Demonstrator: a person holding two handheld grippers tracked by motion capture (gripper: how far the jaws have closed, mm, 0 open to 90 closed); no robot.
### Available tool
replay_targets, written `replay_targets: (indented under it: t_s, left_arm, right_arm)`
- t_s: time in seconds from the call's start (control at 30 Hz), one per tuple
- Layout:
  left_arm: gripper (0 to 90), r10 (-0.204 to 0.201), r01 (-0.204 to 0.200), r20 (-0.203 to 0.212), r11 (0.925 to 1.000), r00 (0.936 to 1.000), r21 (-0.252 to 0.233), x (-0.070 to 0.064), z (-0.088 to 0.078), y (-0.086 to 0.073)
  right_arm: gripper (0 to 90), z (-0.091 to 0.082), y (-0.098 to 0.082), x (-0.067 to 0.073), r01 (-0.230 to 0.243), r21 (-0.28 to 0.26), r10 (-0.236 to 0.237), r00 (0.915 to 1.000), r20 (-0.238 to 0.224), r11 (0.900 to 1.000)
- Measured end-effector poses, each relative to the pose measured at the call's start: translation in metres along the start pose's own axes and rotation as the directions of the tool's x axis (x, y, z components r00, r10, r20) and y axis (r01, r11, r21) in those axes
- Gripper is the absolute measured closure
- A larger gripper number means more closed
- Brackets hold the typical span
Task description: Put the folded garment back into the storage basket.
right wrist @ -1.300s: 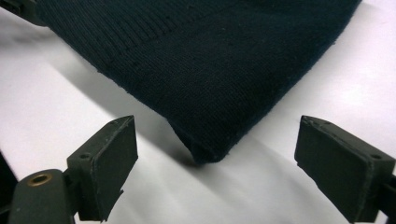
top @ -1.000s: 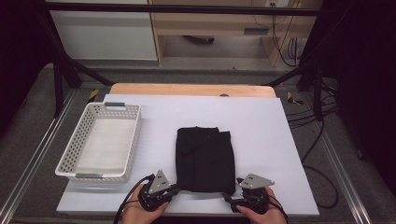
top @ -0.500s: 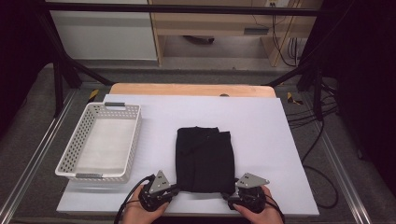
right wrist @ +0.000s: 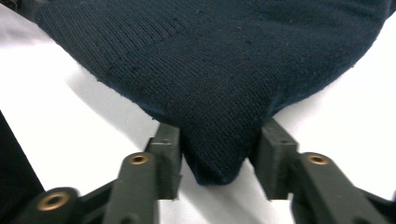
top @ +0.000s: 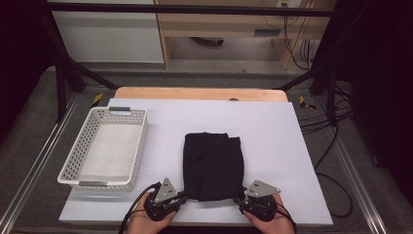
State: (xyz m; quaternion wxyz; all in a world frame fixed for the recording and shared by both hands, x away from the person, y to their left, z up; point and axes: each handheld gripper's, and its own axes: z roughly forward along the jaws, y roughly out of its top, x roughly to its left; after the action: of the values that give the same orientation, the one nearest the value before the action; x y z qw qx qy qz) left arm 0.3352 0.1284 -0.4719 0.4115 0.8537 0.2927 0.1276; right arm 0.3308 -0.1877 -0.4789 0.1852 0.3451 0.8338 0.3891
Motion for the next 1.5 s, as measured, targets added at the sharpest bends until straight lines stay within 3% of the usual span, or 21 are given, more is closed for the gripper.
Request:
replay_targets:
  t_s: [0.07, 0.13, 0.17, 0.23, 0.37, 0.47, 0.57, 0.7, 0.83, 0.87, 1.07, 1.2, 1.4, 1.5]
  left_arm:
    - [65.7, -0.011, 0.011, 0.001, 0.9997, 0.9999, -0.022, 0.001, -0.004, 0.006]
    - [62.4, -0.015, 0.015, -0.001, 0.9988, 0.9999, -0.047, 0.002, -0.009, 0.013]
    - [54.7, -0.025, 0.024, -0.012, 0.9978, 0.9996, -0.062, 0.002, -0.012, 0.018]
    - [54.4, -0.012, 0.011, -0.015, 0.998, 0.9998, -0.063, 0.002, -0.013, 0.021]
    - [42.4, -0.011, 0.01, -0.017, 0.9986, 0.9998, -0.051, 0.004, -0.01, 0.036]
    - [19.9, -0.027, 0.025, -0.022, 0.9963, 0.9994, -0.082, 0.007, -0.003, 0.058]
    - [10.8, -0.013, 0.01, -0.042, 0.9971, 0.9991, -0.076, 0.01, 0.003, 0.071]
    - [10.4, 0.015, -0.02, -0.088, 0.9988, 0.996, -0.046, 0.021, 0.016, 0.09]
    - [10.5, -0.034, 0.031, -0.087, 0.9991, 0.9957, -0.03, 0.04, 0.031, 0.102]
    - [10.7, -0.034, 0.033, -0.112, 0.9994, 0.9932, -0.013, 0.049, 0.039, 0.107]
    - [11.9, -0.044, 0.047, -0.147, 0.9988, 0.9882, 0.016, 0.069, 0.057, 0.116]
    - [12.9, 0.013, -0.004, -0.211, 0.9989, 0.9774, 0.047, 0.075, 0.07, 0.119]
    - [13.0, -0.021, 0.034, -0.226, 0.998, 0.974, 0.054, 0.087, 0.078, 0.117]
    - [13.2, -0.068, 0.082, -0.209, 0.9947, 0.9755, 0.061, 0.097, 0.082, 0.115]
  right_arm:
    - [64.6, -0.001, 0.0, -0.001, 0.004, 0.001, -0.004, 1.0, -0.006, 1.0]
    - [65.1, -0.001, 0.001, -0.001, 0.006, 0.001, -0.006, 1.0, -0.007, 1.0]
    - [65.5, -0.002, 0.0, -0.001, 0.008, 0.001, -0.008, 0.9999, -0.008, 1.0]
    - [65.7, -0.002, 0.0, -0.001, 0.007, 0.002, -0.007, 0.9999, -0.008, 1.0]
    - [66.6, -0.002, 0.0, -0.001, 0.007, 0.002, -0.007, 1.0, -0.004, 1.0]
    - [67.6, -0.003, 0.0, 0.0, 0.003, 0.003, -0.003, 1.0, -0.003, 1.0]
    - [68.1, -0.003, 0.0, 0.0, 0.003, 0.003, -0.003, 1.0, -0.002, 1.0]
    - [68.3, -0.004, -0.001, -0.001, -0.002, 0.006, 0.002, 1.0, -0.004, 1.0]
    - [68.3, -0.004, -0.001, -0.001, -0.003, 0.007, 0.003, 1.0, -0.008, 1.0]
    - [68.3, -0.004, -0.001, -0.001, -0.006, 0.005, 0.006, 0.9999, -0.011, 1.0]
    - [68.3, -0.004, -0.001, -0.001, -0.005, 0.006, 0.005, 0.9999, -0.011, 1.0]
    - [68.2, -0.004, -0.001, -0.002, -0.003, 0.005, 0.003, 0.9999, -0.012, 1.0]
    - [68.1, -0.004, -0.002, -0.002, -0.002, 0.004, 0.002, 0.9999, -0.014, 1.0]
    - [67.9, -0.004, -0.002, -0.002, -0.002, 0.007, 0.002, 0.9999, -0.015, 1.0]
